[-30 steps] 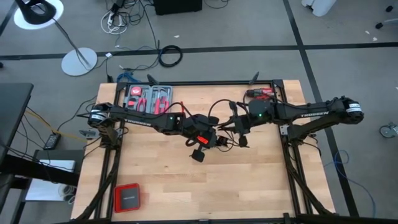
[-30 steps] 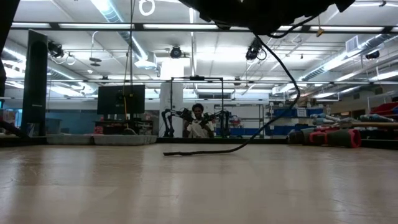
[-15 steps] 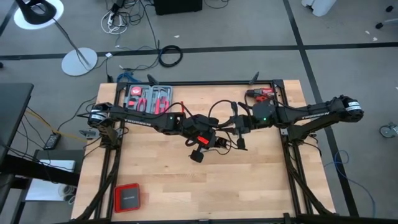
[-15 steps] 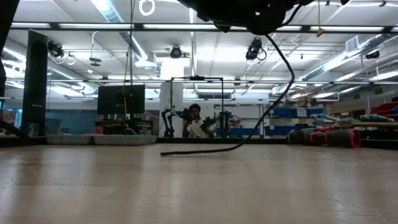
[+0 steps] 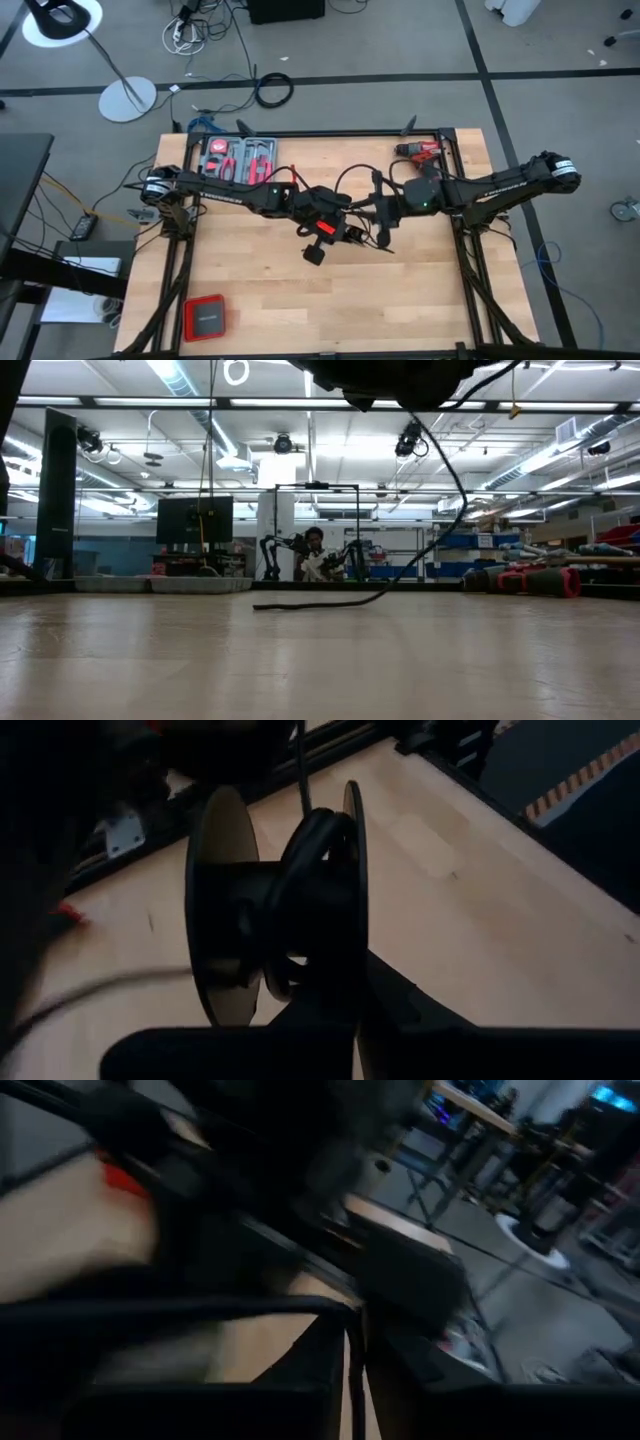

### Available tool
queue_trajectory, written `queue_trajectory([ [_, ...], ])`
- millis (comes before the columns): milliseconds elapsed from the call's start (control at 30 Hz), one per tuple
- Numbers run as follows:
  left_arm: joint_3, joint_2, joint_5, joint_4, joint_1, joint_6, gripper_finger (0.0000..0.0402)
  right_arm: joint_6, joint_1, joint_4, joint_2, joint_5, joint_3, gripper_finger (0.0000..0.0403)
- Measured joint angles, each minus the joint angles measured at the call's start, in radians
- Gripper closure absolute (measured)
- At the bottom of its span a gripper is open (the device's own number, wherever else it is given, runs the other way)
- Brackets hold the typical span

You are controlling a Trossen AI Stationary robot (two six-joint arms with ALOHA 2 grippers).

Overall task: Coil cords
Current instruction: Coil the black wire on the spool

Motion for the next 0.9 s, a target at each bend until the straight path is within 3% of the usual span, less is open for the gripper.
queue_trajectory([
  [400, 0.0, -0.001, -0.016, 0.005, 0.0, 0.008, 0.0401, 0.128, -0.062, -0.128, -0.004, -0.041, 0.062, 0.033],
  [633, 0.0, -0.001, 0.005, -0.004, -0.006, 0.019, 0.0401, 0.248, -0.067, -0.336, -0.005, -0.062, 0.121, 0.0307],
  [900, 0.0, -0.001, -0.021, 0.004, -0.025, 0.068, 0.0401, 0.383, -0.102, -0.506, -0.011, -0.128, 0.12, 0.0251],
])
